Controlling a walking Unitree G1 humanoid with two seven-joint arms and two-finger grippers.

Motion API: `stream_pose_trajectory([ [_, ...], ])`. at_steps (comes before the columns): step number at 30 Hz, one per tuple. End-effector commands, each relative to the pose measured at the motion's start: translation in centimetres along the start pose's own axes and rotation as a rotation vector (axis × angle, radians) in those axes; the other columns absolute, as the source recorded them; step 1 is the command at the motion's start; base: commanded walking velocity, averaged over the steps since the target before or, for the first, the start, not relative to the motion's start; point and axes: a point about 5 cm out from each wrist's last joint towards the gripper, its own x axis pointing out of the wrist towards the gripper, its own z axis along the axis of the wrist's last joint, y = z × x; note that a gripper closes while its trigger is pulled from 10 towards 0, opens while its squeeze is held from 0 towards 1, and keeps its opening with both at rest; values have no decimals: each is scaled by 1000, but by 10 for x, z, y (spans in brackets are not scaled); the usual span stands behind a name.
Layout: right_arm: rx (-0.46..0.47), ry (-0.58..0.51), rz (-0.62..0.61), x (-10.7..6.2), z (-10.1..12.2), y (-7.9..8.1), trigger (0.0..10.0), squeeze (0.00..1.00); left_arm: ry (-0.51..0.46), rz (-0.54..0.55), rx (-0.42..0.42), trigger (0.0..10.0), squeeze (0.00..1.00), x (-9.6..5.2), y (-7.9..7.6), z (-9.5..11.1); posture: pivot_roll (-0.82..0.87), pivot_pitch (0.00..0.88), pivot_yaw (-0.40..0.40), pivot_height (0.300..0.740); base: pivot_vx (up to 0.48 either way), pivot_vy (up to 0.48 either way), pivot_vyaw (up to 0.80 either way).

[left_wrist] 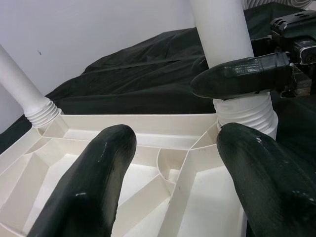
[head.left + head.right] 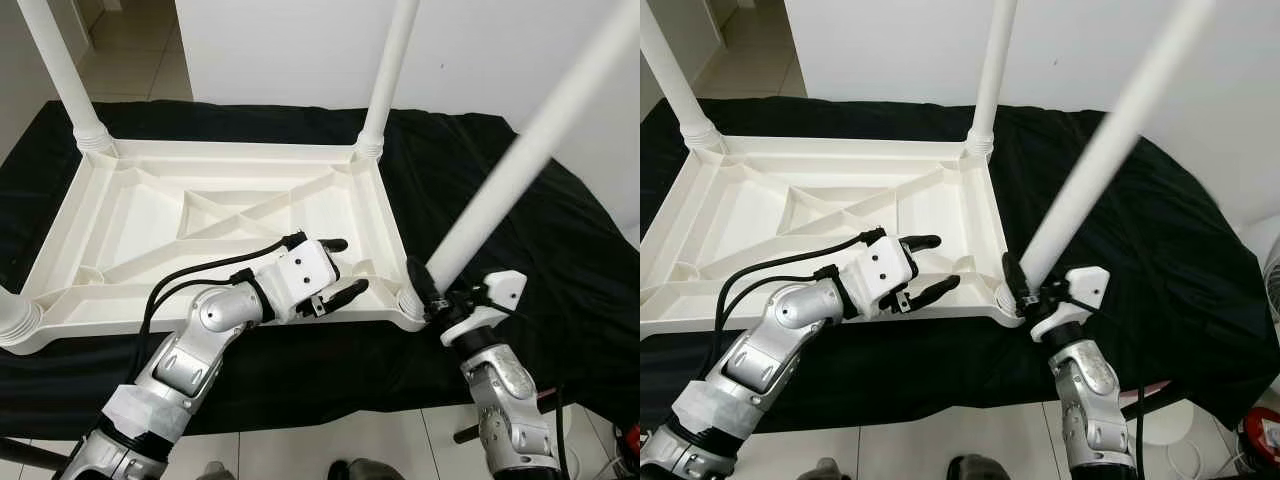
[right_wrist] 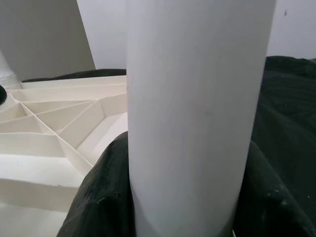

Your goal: Building children table

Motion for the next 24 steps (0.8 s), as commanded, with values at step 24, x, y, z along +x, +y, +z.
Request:
stream_pose_trajectory([
  [24, -165, 305, 79, -53, -68, 8, 10000, 0, 3, -13, 30, 10000, 0, -1, 2, 1, 89, 52, 1, 740, 0, 0, 0],
])
